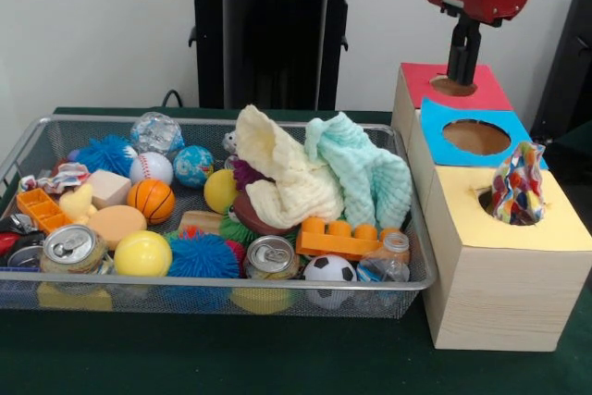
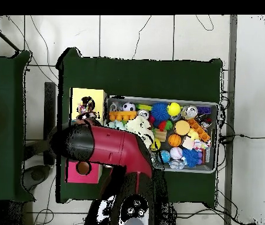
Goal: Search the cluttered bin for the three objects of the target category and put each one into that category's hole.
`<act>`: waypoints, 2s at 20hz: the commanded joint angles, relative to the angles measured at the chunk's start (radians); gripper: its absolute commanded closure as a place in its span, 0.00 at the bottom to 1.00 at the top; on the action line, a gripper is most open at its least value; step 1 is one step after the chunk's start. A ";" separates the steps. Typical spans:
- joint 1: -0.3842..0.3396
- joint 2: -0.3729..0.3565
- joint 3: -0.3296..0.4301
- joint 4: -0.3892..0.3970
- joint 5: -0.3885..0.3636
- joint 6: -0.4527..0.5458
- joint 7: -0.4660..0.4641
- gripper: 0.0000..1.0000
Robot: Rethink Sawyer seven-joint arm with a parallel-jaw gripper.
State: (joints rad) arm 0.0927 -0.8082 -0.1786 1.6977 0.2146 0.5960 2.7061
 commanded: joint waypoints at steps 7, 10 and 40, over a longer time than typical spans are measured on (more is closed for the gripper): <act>-0.047 0.003 0.039 0.216 -0.008 -0.094 0.061 1.00; -0.068 -0.005 0.047 0.261 -0.011 -0.135 0.049 1.00; -0.012 0.000 -0.052 -0.007 -0.052 0.163 0.110 1.00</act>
State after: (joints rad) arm 0.0733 -0.8606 -0.2238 1.7824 0.2076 0.6578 2.7061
